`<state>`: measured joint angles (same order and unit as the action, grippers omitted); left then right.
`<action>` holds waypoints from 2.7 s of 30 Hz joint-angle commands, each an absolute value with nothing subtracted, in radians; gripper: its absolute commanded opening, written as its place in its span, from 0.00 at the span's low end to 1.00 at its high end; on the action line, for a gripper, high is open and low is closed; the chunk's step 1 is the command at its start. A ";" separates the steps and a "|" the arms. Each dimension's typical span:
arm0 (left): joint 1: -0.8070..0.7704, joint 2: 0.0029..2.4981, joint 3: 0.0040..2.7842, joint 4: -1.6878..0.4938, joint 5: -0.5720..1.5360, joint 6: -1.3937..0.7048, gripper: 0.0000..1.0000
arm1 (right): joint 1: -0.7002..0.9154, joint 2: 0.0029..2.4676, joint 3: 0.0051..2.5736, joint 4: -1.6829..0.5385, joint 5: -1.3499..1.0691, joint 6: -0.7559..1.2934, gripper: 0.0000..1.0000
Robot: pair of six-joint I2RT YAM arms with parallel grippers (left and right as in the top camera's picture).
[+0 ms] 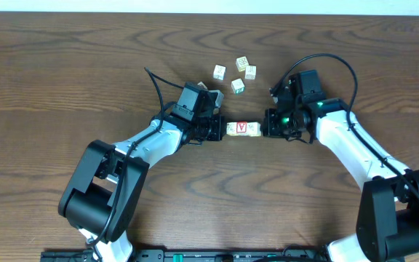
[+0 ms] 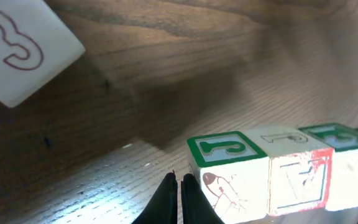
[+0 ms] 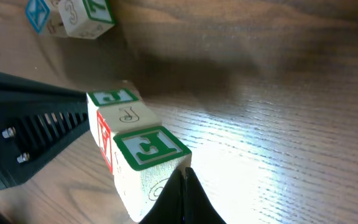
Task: Lift 3 blocks
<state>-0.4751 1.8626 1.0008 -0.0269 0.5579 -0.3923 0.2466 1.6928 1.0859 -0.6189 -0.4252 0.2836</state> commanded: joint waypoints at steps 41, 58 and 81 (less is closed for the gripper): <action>-0.551 1.760 1.066 -0.015 0.767 -0.364 0.07 | 0.325 1.692 1.100 -0.606 -0.615 0.265 0.01; -0.550 1.745 1.066 -0.015 0.767 -0.364 0.07 | 0.325 1.692 1.100 -0.603 -0.637 0.265 0.01; -0.551 1.743 1.066 -0.016 0.767 -0.364 0.07 | 0.325 1.692 1.100 -0.606 -0.646 0.316 0.01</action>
<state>-0.4751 1.7760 1.0008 -0.0467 0.5800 -0.3695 0.2535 1.6932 1.0859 -0.6220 -0.3393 0.2958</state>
